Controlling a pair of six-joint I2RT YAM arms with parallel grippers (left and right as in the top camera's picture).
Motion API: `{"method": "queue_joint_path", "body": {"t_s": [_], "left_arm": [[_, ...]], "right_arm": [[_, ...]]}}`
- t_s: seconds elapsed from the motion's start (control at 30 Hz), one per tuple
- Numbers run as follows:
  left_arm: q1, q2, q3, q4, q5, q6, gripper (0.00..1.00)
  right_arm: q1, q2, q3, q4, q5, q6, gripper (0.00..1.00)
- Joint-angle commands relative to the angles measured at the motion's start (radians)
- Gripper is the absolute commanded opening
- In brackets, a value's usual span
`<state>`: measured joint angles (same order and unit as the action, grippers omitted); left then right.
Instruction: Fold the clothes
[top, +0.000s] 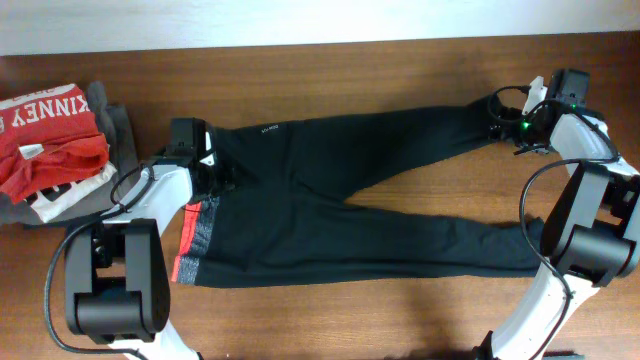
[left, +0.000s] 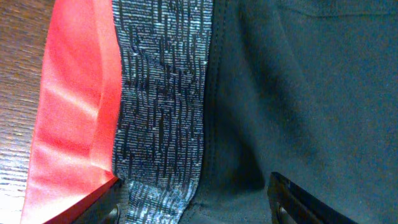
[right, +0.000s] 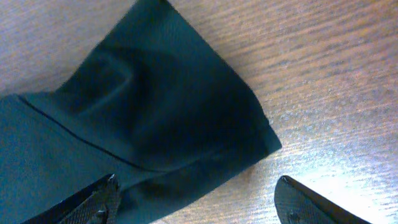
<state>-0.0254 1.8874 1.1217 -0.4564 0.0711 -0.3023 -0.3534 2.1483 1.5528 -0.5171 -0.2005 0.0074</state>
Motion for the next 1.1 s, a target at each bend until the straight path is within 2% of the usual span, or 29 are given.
{"method": "queue_joint_path", "body": {"t_s": [0.0,0.1,0.3,0.43,0.5,0.57,0.73,0.93,1.07], "left_arm": [[0.002,0.084,-0.031,-0.032,0.015,0.012,0.72],[0.002,0.084,-0.031,-0.039,0.015,0.012,0.72],[0.002,0.084,-0.031,-0.049,0.015,0.012,0.72],[0.002,0.084,-0.031,-0.05,0.015,0.012,0.72],[0.002,0.084,-0.031,-0.049,0.015,0.012,0.72],[0.002,0.084,-0.031,-0.049,0.015,0.012,0.72],[0.002,0.084,-0.031,-0.049,0.015,0.012,0.72],[0.002,0.084,-0.031,-0.049,0.015,0.012,0.72],[0.002,0.084,-0.031,-0.049,0.015,0.012,0.72]], "right_arm": [[0.001,0.026,0.003,0.014,0.006,0.008,0.8],[0.001,0.046,0.003,0.018,0.008,0.008,0.76],[0.001,0.125,0.003,0.021,0.01,0.008,0.75],[0.001,0.132,0.003,0.02,0.01,0.008,0.51],[-0.002,0.125,0.003,0.017,0.011,0.008,0.32],[-0.012,0.116,0.004,0.006,0.021,0.008,0.06],[-0.071,0.067,0.004,-0.095,0.136,0.088,0.03],[-0.134,0.038,0.004,-0.247,0.169,0.092,0.04],[-0.158,0.037,0.004,-0.325,0.198,0.149,0.05]]}}
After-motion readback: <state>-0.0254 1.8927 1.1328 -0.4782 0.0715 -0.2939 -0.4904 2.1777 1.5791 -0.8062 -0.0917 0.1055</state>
